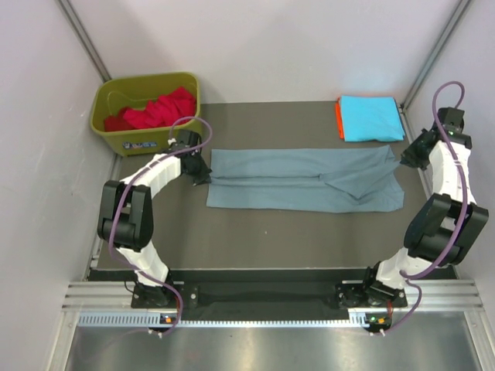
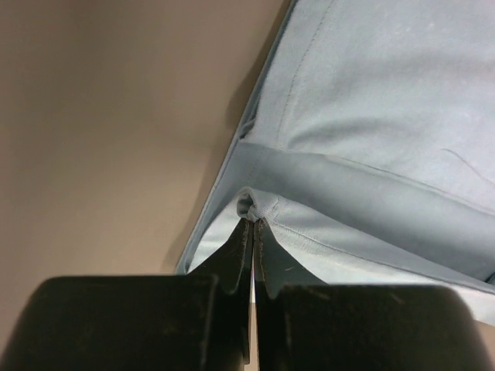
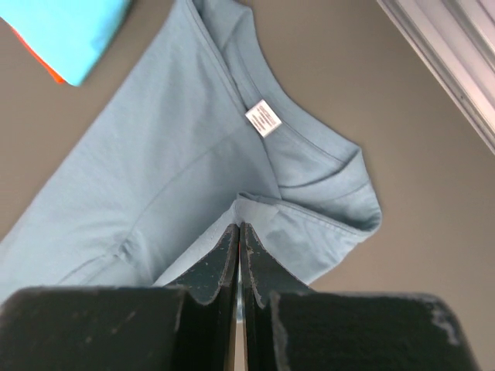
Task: Fold and stack the t-shirts
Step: Fold the tshirt
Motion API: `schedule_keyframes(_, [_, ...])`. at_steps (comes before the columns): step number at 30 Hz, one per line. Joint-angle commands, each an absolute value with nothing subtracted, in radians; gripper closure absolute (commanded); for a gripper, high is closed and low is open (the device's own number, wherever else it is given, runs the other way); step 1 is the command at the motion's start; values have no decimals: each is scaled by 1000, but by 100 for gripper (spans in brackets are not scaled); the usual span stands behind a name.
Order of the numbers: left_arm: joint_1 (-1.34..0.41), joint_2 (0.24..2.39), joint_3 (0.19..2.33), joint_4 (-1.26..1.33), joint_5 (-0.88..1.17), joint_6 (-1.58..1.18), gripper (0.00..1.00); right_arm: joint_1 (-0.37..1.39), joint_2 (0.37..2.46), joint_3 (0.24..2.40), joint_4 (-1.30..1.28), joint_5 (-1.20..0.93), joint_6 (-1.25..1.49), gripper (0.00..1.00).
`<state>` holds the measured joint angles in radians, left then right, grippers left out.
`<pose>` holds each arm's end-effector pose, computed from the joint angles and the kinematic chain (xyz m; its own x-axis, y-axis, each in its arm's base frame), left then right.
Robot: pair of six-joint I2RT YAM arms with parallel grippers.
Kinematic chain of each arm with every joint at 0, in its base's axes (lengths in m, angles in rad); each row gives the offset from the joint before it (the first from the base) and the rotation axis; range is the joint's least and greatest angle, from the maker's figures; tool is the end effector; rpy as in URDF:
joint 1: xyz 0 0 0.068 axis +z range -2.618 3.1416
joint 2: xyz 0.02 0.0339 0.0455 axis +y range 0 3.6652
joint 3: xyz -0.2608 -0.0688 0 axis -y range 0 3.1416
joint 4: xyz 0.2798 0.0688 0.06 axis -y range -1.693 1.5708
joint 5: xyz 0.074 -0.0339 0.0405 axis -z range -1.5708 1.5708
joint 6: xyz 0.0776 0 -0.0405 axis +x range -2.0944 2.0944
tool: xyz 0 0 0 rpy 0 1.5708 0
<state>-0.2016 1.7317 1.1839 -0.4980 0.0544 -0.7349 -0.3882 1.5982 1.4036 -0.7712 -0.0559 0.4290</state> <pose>0.3987 -0.0858 0.1453 -0.7809 -0.5238 -0.3403 -0.4003 0.8379 -0.3710 0.3713 -0.1472 0.2544 -0.5473 0.6725 -0.4981 0.6336 0.7218 0.2784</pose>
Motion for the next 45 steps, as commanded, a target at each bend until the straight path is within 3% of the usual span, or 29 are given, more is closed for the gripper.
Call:
schedule_keyframes(1, [-190, 1747, 1224, -460, 28, -745, 100, -382, 1597, 1474, -718, -67, 416, 100])
schedule_keyframes(9, [-190, 1697, 1213, -499, 90, -758, 100, -379, 1527, 1436, -833, 33, 462, 100])
schedule_keyframes(18, [-190, 1516, 1023, -472, 144, -752, 100, -376, 1172, 1148, -899, 209, 526, 100])
schedule_keyframes(35, [-189, 1036, 664, -543, 71, -836, 100, -385, 655, 902, -1112, 465, 632, 100])
schedule_keyframes(45, [-189, 950, 540, -555, 100, -902, 100, -385, 660, 898, -1343, 422, 721, 100])
